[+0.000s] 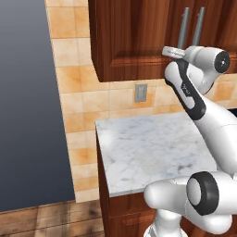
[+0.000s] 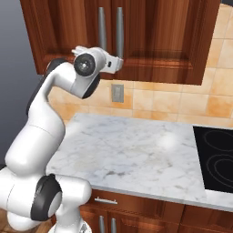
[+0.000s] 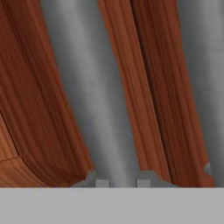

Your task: Open the cabinet. Pick the sponge and place it next to the sink. Then close the cabinet.

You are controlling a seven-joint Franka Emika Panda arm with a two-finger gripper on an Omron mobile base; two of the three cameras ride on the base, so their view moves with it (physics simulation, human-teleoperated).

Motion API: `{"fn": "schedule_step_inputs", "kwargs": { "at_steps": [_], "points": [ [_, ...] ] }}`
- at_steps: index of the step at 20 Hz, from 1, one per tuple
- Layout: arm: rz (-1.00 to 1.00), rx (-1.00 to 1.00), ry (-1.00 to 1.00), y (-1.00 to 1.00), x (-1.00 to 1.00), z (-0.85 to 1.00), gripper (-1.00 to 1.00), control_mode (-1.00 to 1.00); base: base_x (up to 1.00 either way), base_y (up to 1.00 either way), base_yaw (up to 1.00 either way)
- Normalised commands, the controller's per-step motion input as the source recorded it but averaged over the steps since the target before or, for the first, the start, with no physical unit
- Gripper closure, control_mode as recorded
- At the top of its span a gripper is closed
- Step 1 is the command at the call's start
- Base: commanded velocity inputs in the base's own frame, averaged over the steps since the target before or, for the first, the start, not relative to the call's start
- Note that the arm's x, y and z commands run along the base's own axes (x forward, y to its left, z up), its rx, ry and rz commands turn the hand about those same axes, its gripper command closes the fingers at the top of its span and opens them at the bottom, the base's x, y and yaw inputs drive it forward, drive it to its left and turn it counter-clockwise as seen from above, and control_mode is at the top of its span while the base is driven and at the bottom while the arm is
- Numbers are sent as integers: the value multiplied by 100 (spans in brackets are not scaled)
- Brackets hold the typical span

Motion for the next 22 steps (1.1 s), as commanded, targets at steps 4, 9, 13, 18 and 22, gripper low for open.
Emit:
{"fn": "schedule_step_inputs", "kwargs": {
  "at_steps": [4,9,13,18,22],
  "points": [
    [0,0,0,56,-67,44,100,-100,0,0,0],
    [0,0,0,62,-65,38,100,-100,0,0,0],
    [0,0,0,62,-66,28,100,-100,0,0,0],
    [0,0,0,59,-68,25,100,-100,0,0,0],
    [0,0,0,56,-82,24,100,-100,0,0,0]
  ]
}}
